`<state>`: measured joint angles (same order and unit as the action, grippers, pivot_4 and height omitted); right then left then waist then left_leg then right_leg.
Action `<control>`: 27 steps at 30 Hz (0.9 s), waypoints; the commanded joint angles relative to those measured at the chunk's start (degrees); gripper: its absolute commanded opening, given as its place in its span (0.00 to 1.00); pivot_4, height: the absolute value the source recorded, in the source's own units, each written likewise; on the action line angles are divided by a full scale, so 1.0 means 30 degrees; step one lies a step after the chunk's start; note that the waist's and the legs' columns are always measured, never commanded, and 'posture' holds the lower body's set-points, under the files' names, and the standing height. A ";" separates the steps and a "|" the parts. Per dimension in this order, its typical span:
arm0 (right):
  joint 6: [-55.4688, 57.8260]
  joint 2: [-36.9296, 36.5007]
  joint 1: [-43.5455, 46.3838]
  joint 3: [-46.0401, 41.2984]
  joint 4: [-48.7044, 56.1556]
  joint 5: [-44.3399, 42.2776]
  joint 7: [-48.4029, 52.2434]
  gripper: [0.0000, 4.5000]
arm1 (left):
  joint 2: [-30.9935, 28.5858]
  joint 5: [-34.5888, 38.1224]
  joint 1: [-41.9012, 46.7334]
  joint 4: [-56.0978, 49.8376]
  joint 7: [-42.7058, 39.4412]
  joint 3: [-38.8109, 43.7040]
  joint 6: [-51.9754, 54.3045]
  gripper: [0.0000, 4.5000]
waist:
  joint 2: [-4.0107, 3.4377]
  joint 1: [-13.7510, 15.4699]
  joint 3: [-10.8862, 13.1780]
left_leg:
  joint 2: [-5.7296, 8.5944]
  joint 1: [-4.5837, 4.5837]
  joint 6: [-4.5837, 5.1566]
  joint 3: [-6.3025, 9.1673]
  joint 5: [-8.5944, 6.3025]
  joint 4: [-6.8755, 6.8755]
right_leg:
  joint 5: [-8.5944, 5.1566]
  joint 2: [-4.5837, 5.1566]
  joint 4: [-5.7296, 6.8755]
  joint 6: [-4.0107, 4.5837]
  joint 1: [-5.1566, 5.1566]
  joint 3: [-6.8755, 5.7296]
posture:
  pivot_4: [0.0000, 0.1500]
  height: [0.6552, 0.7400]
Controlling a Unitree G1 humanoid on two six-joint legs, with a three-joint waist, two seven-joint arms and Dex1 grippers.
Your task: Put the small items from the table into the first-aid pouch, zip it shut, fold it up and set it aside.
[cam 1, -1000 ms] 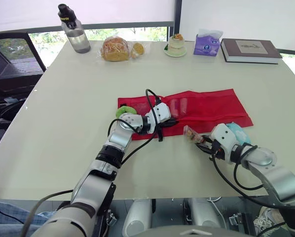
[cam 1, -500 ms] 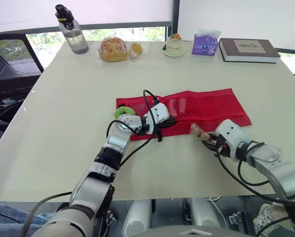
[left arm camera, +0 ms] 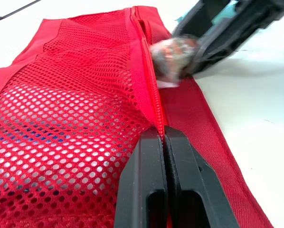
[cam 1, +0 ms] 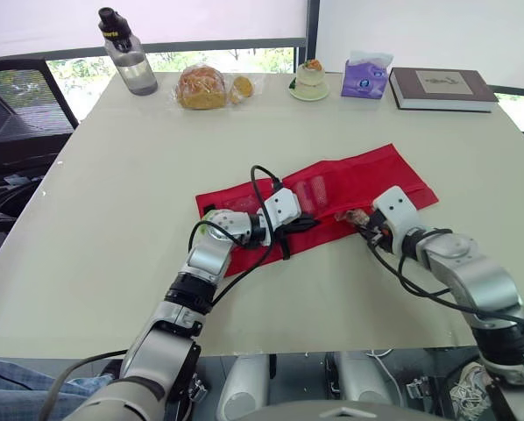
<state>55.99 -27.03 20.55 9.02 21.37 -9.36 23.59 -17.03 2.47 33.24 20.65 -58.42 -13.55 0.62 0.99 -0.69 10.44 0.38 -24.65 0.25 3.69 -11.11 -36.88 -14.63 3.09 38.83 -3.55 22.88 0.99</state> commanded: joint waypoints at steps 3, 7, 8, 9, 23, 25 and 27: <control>-0.0037 0.1633 0.1118 0.0379 -0.0208 0.0375 -0.1166 0.19 | 0.0252 0.0311 -0.0038 -0.0774 -0.0203 -0.0351 0.0000 0.00 | 0.0000 -0.0008 0.0000 | 0.0003 -0.0006 0.0000 0.0000 0.0000 0.0006 | 0.0000 0.0003 -0.0005 0.0000 0.0003 -0.0001 | 1.00 1.00; -0.0147 0.3576 0.1841 -0.0220 -0.1427 0.0768 -0.2839 0.19 | 0.0312 0.0352 -0.0042 -0.0943 -0.0314 -0.0428 0.0079 0.00 | -0.0005 -0.0029 -0.0002 | 0.0001 0.0000 0.0000 0.0001 0.0000 0.0008 | 0.0001 -0.0002 0.0006 0.0002 0.0008 0.0001 | 1.00 1.00; -0.0281 0.3947 0.1943 -0.0414 -0.1721 0.0880 -0.3197 0.19 | 0.0304 0.0356 -0.0035 -0.0927 -0.0340 -0.0433 0.0073 0.00 | -0.0004 -0.0014 -0.0002 | 0.0001 -0.0002 0.0000 0.0000 0.0000 0.0008 | 0.0001 -0.0002 0.0004 0.0001 0.0009 0.0001 | 1.00 1.00; -0.0473 0.4180 0.1998 -0.0545 -0.1930 0.0961 -0.3447 0.19 | 0.0289 0.0358 -0.0032 -0.0904 -0.0361 -0.0429 0.0063 0.00 | -0.0005 -0.0013 -0.0002 | 0.0002 -0.0003 0.0000 0.0004 0.0000 0.0008 | 0.0001 -0.0001 0.0004 0.0001 0.0009 -0.0002 | 1.00 1.00; 0.0122 0.2555 -0.1010 -0.0874 0.2220 -0.0022 -0.2091 0.99 | -0.0103 0.0200 0.1003 0.0617 -0.0159 0.0055 -0.0204 0.00 | -0.0008 -0.0045 0.0000 | 0.0002 0.0000 0.0000 0.0000 0.0000 0.0018 | 0.0000 -0.0003 0.0002 0.0001 0.0013 0.0003 | 1.00 1.00; -0.0060 0.2181 -0.1481 -0.0992 0.2598 -0.0125 -0.1864 0.99 | -0.0142 0.0252 0.1030 0.0551 -0.0213 0.0040 -0.0131 0.00 | -0.0007 -0.0064 0.0000 | 0.0000 0.0002 0.0000 -0.0001 0.0000 0.0019 | 0.0000 -0.0005 0.0003 0.0001 0.0014 0.0002 | 1.00 1.00; -0.0772 0.1925 -0.1705 -0.0893 0.2206 0.0118 -0.1889 0.80 | -0.0131 0.0237 0.1040 0.0537 -0.0376 -0.0112 -0.0104 0.00 | -0.0008 -0.0070 0.0000 | -0.0002 0.0003 0.0000 -0.0001 0.0000 0.0024 | -0.0001 -0.0005 0.0002 0.0002 0.0014 0.0003 | 1.00 1.00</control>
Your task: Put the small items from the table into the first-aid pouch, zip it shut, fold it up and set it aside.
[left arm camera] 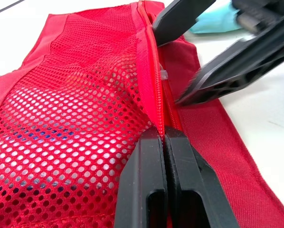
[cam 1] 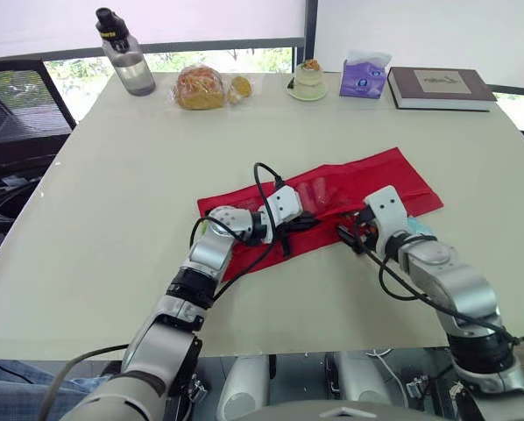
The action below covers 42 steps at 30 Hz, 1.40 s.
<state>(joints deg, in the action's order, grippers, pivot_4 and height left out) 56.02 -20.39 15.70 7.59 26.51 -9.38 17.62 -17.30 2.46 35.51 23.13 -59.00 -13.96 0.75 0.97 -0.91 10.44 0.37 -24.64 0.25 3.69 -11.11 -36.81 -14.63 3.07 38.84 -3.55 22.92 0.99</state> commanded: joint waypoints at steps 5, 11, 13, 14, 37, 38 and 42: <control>-0.2347 0.0285 0.0773 0.0064 -0.1324 0.0653 -0.0362 0.22 | 0.0059 0.0365 0.0103 -0.0336 -0.0853 -0.0257 -0.0349 0.00 | 0.0000 -0.0009 0.0000 | -0.0001 0.0000 0.0000 -0.0004 0.0000 0.0001 | 0.0000 -0.0001 -0.0001 0.0000 0.0001 0.0001 | 1.00 1.00; -0.5599 0.1897 0.2180 0.0598 -0.4650 0.1286 -0.0597 0.04 | -0.0132 0.0162 -0.0137 -0.0033 -0.1457 -0.0461 -0.0939 0.00 | 0.0000 -0.0033 0.0000 | 0.0000 0.0007 0.0000 -0.0016 0.0000 0.0010 | 0.0000 -0.0002 -0.0003 0.0000 0.0001 0.0011 | 1.00 1.00; -0.6447 0.2404 0.2407 0.0518 -0.5476 0.1441 -0.0809 0.04 | -0.0100 0.0111 -0.0054 0.0185 -0.1420 -0.0417 -0.1058 0.00 | 0.0001 -0.0026 0.0000 | -0.0001 0.0008 0.0000 -0.0016 0.0000 0.0016 | 0.0000 -0.0004 -0.0004 0.0001 0.0004 0.0010 | 1.00 1.00; -0.7003 0.2594 0.2479 0.0509 -0.5888 0.1582 -0.0909 0.04 | -0.0072 0.0075 -0.0008 0.0318 -0.1358 -0.0391 -0.1132 0.00 | 0.0000 -0.0026 0.0000 | -0.0002 0.0007 0.0000 -0.0015 0.0000 0.0020 | 0.0000 -0.0004 -0.0006 0.0000 0.0004 0.0010 | 1.00 1.00; -0.9113 -0.3007 -1.0126 -1.0273 0.5284 -0.7159 0.6457 0.22 | -0.3547 -0.0436 0.3155 0.6763 -0.4263 0.0388 -0.6452 0.00 | 0.0001 -0.0020 0.0000 | -0.0057 0.0024 0.0001 -0.0028 -0.0001 0.0042 | -0.0010 -0.0057 -0.0015 -0.0002 0.0003 0.0018 | 1.00 1.00; -0.9165 -0.3264 -1.0563 -1.0948 0.5392 -0.7690 0.6876 0.33 | -0.3724 -0.0522 0.3411 0.7246 -0.4329 0.0404 -0.6782 0.00 | 0.0002 -0.0032 0.0000 | -0.0057 0.0026 0.0001 -0.0029 -0.0001 0.0042 | -0.0010 -0.0057 -0.0014 -0.0001 0.0003 0.0019 | 1.00 1.00; -0.9248 -0.4079 -1.2736 -1.5027 0.5764 -1.0939 0.8899 0.61 | -0.4494 -0.0799 0.4447 0.9190 -0.4230 0.0665 -0.7620 0.00 | -0.0003 0.0065 0.0006 | -0.0057 0.0020 0.0001 -0.0032 -0.0001 0.0042 | -0.0010 -0.0055 -0.0019 -0.0002 0.0003 0.0019 | 1.00 1.00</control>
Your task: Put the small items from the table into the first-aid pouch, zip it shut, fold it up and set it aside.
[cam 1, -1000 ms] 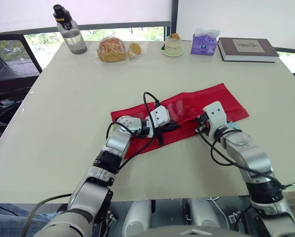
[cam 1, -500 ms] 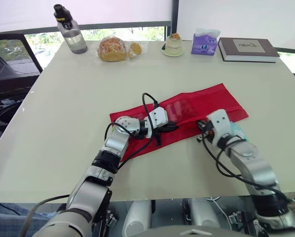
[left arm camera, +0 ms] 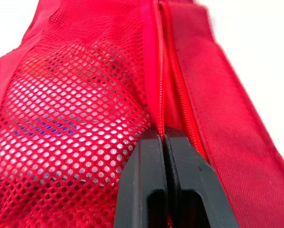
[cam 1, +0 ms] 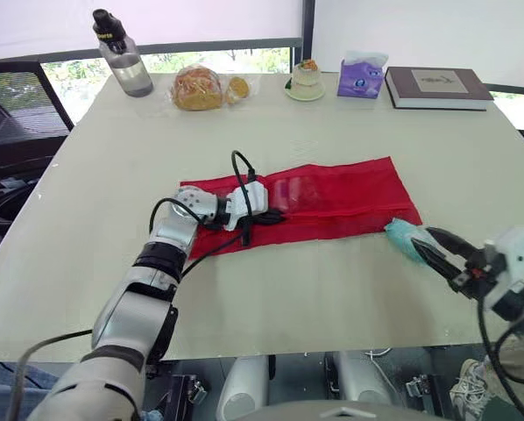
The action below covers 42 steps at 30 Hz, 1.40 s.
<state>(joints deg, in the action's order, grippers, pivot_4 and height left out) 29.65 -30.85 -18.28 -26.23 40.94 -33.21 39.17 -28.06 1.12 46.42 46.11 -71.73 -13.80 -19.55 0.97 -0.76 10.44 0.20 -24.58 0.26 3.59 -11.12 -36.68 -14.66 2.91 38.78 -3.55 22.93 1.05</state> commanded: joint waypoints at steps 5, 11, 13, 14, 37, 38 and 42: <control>-0.0448 -0.1486 -0.3948 -0.7791 0.1271 -0.6607 0.3398 0.99 | -0.1538 -0.0313 0.1480 0.3413 -0.0330 0.0922 -0.1499 0.00 | 0.0008 -0.0075 0.0000 | -0.0012 0.0002 0.0001 -0.0012 -0.0002 0.0005 | -0.0004 0.0000 -0.0018 -0.0011 -0.0003 0.0004 | 1.00 1.00; -0.0565 -0.2289 -0.5304 -0.9335 0.1134 -0.7976 0.4236 1.00 | -0.1421 0.0005 0.1700 0.3157 -0.0896 0.1250 -0.0735 0.07 | 0.0011 -0.0005 0.0000 | -0.0090 -0.0008 0.0000 -0.0028 -0.0003 0.0007 | -0.0020 -0.0003 -0.0031 -0.0035 -0.0003 0.0002 | 1.00 1.00; -0.0628 -0.2479 -0.5238 -0.9136 0.1051 -0.7927 0.4182 1.00 | -0.1392 0.0163 0.1707 0.2828 -0.1143 0.1358 -0.0233 0.22 | 0.0011 0.0001 0.0000 | -0.0092 -0.0008 0.0000 -0.0035 -0.0003 0.0007 | -0.0009 -0.0003 -0.0038 -0.0017 -0.0002 0.0005 | 1.00 1.00; -0.0645 -0.2535 -0.5176 -0.8971 0.1077 -0.7952 0.4111 1.00 | -0.1421 0.0253 0.1695 0.2617 -0.1246 0.1435 0.0078 0.30 | 0.0011 0.0015 0.0000 | -0.0092 -0.0008 0.0000 -0.0034 -0.0003 0.0007 | -0.0009 -0.0003 -0.0038 -0.0017 -0.0002 0.0004 | 1.00 1.00; -0.1324 -0.2113 -0.4512 -0.5969 0.2217 -0.6563 0.2274 1.00 | 0.2670 0.0591 0.0294 -0.8202 0.3371 0.0345 0.8967 1.00 | 0.0010 0.0398 0.0001 | -0.0089 -0.0029 0.0000 -0.0042 -0.0002 -0.0035 | -0.0016 0.0003 -0.0052 -0.0030 -0.0010 0.0007 | 1.00 1.00; -0.1397 -0.2045 -0.4555 -0.5800 0.2320 -0.6328 0.2116 1.00 | 0.2976 0.0315 0.0421 -0.7901 0.3786 0.0191 0.8954 1.00 | 0.0010 0.0407 0.0001 | -0.0087 -0.0029 0.0000 -0.0044 -0.0002 -0.0040 | -0.0023 0.0001 -0.0051 -0.0046 -0.0010 0.0008 | 1.00 1.00; -0.1875 -0.1438 -0.5035 -0.5034 0.2644 -0.5174 0.1675 1.00 | 0.4521 -0.0792 0.0943 -0.6230 0.5611 -0.0598 0.8906 1.00 | 0.0010 0.0452 0.0001 | -0.0035 -0.0029 0.0000 -0.0038 -0.0002 -0.0039 | -0.0031 -0.0005 -0.0051 -0.0065 -0.0010 0.0007 | 1.00 1.00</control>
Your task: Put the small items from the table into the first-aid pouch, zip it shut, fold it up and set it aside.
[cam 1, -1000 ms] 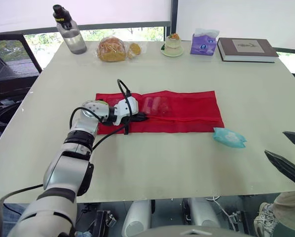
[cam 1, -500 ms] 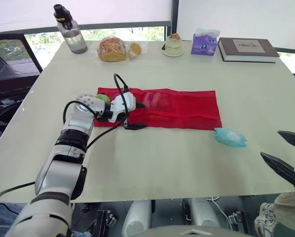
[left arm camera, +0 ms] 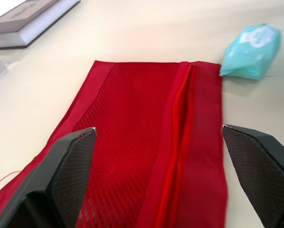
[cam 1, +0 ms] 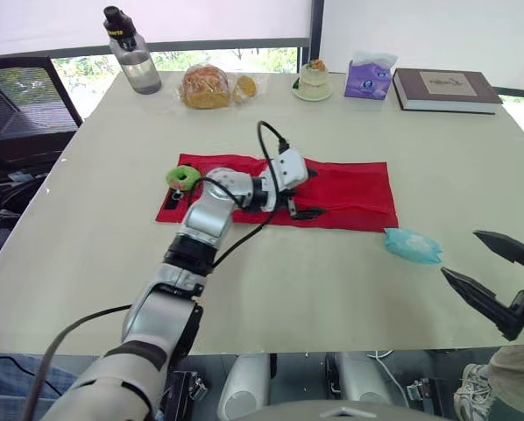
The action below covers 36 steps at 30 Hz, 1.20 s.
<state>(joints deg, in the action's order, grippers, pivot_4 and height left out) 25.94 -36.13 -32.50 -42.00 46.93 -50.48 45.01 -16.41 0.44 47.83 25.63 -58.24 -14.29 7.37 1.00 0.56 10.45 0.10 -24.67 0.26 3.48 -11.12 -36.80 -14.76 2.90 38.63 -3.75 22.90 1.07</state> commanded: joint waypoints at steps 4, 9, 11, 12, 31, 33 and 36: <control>-0.0914 0.0752 -0.0567 0.0330 0.0995 0.1016 -0.0854 1.00 | 0.2262 -0.1663 0.1549 0.3624 0.3181 -0.0821 -0.1253 1.00 | 0.0001 0.0064 0.0001 | 0.0025 -0.0013 0.0000 0.0016 0.0000 -0.0014 | -0.0006 0.0003 0.0000 -0.0014 -0.0001 0.0001 | 1.00 1.00; -0.1209 0.0904 -0.0779 0.0550 0.1045 0.1486 -0.1006 1.00 | 0.3175 -0.2132 0.2803 0.6942 0.3481 -0.1046 -0.2965 1.00 | 0.0003 0.0031 0.0002 | 0.0035 -0.0017 0.0000 0.0013 0.0000 -0.0018 | -0.0009 0.0004 -0.0001 -0.0020 0.0000 0.0012 | 1.00 1.00; -0.1308 0.0872 -0.0773 0.0525 0.0972 0.1601 -0.1033 1.00 | 0.3349 -0.2400 0.3286 0.8186 0.3577 -0.1132 -0.3693 1.00 | 0.0003 0.0027 0.0002 | 0.0035 -0.0013 0.0000 0.0012 0.0000 -0.0015 | -0.0009 0.0004 -0.0001 -0.0020 0.0000 0.0013 | 1.00 1.00; -0.1348 0.0858 -0.0770 0.0499 0.0932 0.1633 -0.1033 1.00 | 0.3437 -0.2445 0.3504 0.8694 0.3617 -0.1114 -0.3941 1.00 | 0.0002 0.0029 0.0002 | 0.0035 -0.0014 0.0000 0.0013 0.0000 -0.0015 | -0.0009 0.0003 -0.0001 -0.0020 0.0000 0.0013 | 1.00 1.00; -0.0340 -0.1242 0.0311 0.3122 -0.0854 0.5398 -0.2087 1.00 | 0.4457 -0.2410 0.4723 1.0904 0.4081 -0.0205 -0.4657 0.02 | 0.0008 0.0049 0.0005 | 0.0050 -0.0018 0.0000 0.0010 0.0000 -0.0020 | -0.0007 0.0013 -0.0003 -0.0019 0.0000 0.0015 | 1.00 1.00; 0.0181 -0.2827 0.1582 0.4592 -0.2422 0.6822 -0.1758 1.00 | 0.4515 -0.2467 0.4658 1.0763 0.4056 -0.0230 -0.4693 0.02 | 0.0009 0.0021 0.0007 | 0.0052 -0.0016 -0.0001 0.0001 0.0000 -0.0033 | -0.0004 0.0013 -0.0002 -0.0016 -0.0003 0.0021 | 1.00 1.00; 0.0388 -0.3959 0.3783 0.6612 -0.4632 0.7893 -0.1421 1.00 | 0.4491 -0.2500 0.4460 1.0459 0.4002 -0.0277 -0.4716 0.02 | 0.0010 0.0038 0.0004 | 0.0065 -0.0018 0.0000 0.0002 0.0000 -0.0046 | 0.0020 0.0018 -0.0003 0.0020 -0.0011 0.0032 | 1.00 1.00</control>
<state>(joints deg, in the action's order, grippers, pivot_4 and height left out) 27.13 -47.11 -22.55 -23.81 34.59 -28.29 40.04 -3.12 -7.27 60.57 59.25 -46.26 -15.76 -5.87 1.03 0.67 10.46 0.29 -24.73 0.26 3.50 -11.12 -36.93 -14.68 2.95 38.63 -3.66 22.87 1.17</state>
